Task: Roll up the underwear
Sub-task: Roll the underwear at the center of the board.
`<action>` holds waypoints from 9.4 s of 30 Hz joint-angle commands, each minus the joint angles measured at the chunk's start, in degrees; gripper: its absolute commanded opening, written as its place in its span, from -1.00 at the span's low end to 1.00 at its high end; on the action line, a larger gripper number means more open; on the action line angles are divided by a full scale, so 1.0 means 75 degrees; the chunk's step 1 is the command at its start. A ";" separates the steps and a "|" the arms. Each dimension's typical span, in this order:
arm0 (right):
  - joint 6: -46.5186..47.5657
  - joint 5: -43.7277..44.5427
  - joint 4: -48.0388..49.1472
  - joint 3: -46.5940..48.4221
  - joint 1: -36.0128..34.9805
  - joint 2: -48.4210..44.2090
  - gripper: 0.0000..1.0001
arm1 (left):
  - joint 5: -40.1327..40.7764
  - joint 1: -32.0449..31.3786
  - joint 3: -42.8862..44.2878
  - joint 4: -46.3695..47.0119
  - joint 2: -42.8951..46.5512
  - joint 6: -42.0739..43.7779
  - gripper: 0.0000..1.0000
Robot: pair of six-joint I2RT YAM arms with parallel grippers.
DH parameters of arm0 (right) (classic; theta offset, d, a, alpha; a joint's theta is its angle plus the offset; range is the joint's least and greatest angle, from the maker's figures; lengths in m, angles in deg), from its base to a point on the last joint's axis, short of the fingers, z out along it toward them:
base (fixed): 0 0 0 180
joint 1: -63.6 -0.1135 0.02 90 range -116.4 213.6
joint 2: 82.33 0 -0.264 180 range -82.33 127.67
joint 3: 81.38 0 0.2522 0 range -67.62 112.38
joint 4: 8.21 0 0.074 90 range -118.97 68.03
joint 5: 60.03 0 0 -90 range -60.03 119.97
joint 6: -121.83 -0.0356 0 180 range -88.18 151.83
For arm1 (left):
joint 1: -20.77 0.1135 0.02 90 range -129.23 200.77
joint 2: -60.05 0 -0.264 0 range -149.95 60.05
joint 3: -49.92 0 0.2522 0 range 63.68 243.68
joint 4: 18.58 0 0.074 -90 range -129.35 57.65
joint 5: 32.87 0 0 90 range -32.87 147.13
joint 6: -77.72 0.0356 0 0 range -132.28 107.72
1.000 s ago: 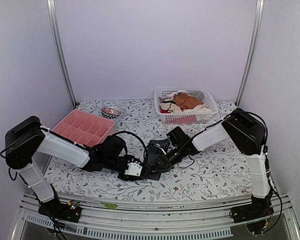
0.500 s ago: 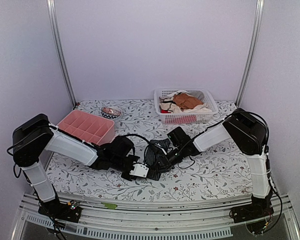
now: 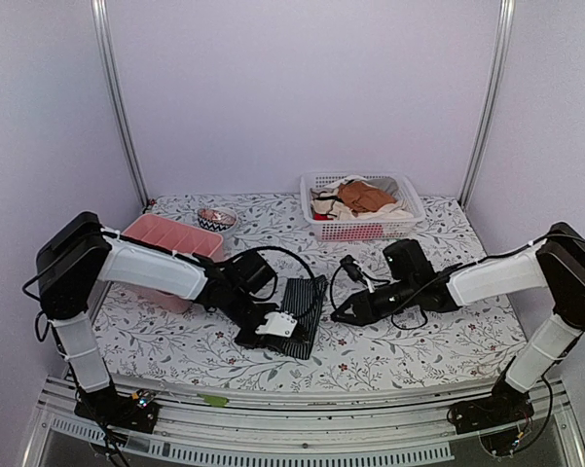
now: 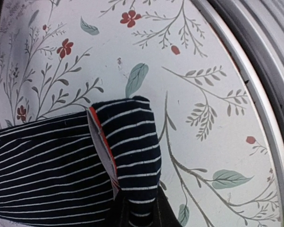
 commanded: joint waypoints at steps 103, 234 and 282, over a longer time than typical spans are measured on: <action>0.0138 -0.3064 -0.0888 0.2837 -0.0323 0.3879 -0.36 | 0.0770 -0.0647 -0.2500 0.3077 0.1110 -0.0884 -0.98; 0.0983 -0.3197 -0.2978 0.4485 -0.0315 0.4979 -1.00 | 0.0785 -0.0108 -0.2274 0.3958 0.1044 -0.0546 -0.43; 0.5341 0.2878 -0.1578 0.2394 -0.2236 0.1777 0.09 | -0.4110 0.2086 0.4771 -0.5607 -0.4038 -0.0413 -1.00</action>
